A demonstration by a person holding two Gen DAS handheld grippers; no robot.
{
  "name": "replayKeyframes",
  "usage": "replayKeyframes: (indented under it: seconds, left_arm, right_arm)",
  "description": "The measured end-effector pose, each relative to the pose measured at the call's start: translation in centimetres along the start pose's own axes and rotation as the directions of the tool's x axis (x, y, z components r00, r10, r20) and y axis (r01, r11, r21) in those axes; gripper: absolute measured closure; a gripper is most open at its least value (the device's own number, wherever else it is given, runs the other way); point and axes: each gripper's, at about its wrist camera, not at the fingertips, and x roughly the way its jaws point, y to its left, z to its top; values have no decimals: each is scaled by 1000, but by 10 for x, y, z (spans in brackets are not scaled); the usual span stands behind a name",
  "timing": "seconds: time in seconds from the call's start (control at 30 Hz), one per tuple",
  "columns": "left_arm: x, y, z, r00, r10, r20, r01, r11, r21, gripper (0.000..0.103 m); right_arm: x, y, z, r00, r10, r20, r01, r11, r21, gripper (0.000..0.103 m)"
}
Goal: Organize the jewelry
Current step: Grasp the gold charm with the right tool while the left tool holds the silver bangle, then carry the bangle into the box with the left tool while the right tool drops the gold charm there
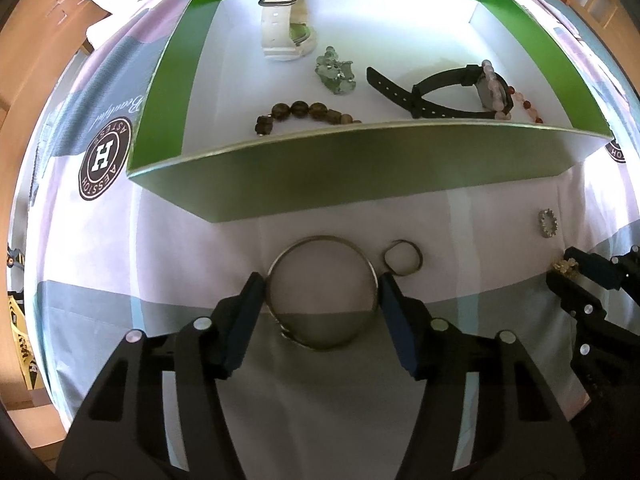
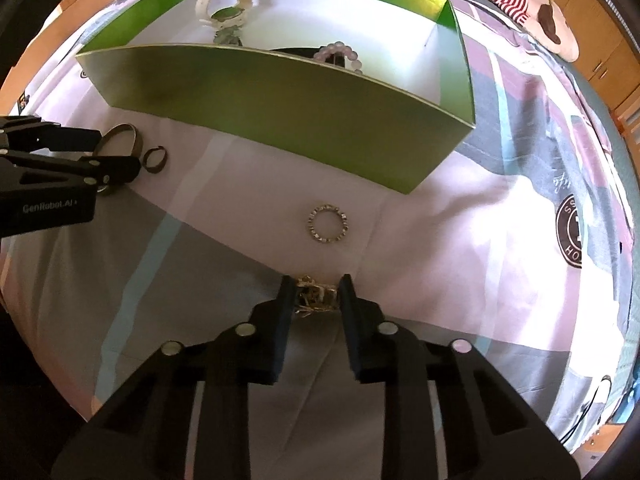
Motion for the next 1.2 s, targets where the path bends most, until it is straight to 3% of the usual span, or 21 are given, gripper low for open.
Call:
replayKeyframes:
  seconds: [0.2,0.33,0.5,0.67,0.77,0.87,1.0,1.07,1.2]
  left_arm:
    - [-15,21,-1,1000,10,21,-9,999,-42,45]
    - [-38,33,-3,996,33,88,-27,997,-67,45]
    - [-62,36,-5,986,-13,167,24,998,-66,45]
    - [-89,23,-5,961,-93,262,101,995,-19,45]
    - [-110,19,-5,934,-122,337,131,991,-6,45]
    - [-123,22,4,910,-106,401,121,993,-14,45]
    - [-120,37,31,897,-47,439,98,991,-93,45]
    - [-109,42,44,897,-39,441,103,987,-122,45]
    - [-80,45,68,921,-76,381,142,979,-146,45]
  right_arm:
    - [-14,-1,2,998,56,26,-56,998,14,80]
    - [-45,-22,9,986,110,122,-120,990,75,80]
    - [-69,-45,15,966,111,233,-145,980,134,80]
    - [-77,-50,21,943,118,310,-172,973,152,80]
    - [-85,-48,27,929,108,355,-169,975,143,80]
    - [-85,-47,44,920,129,370,-197,969,151,80]
    - [-79,-52,73,919,106,379,-192,962,195,80]
    - [-69,-56,88,921,76,382,-167,963,211,80]
    - [-45,-66,102,934,68,350,-170,948,270,80]
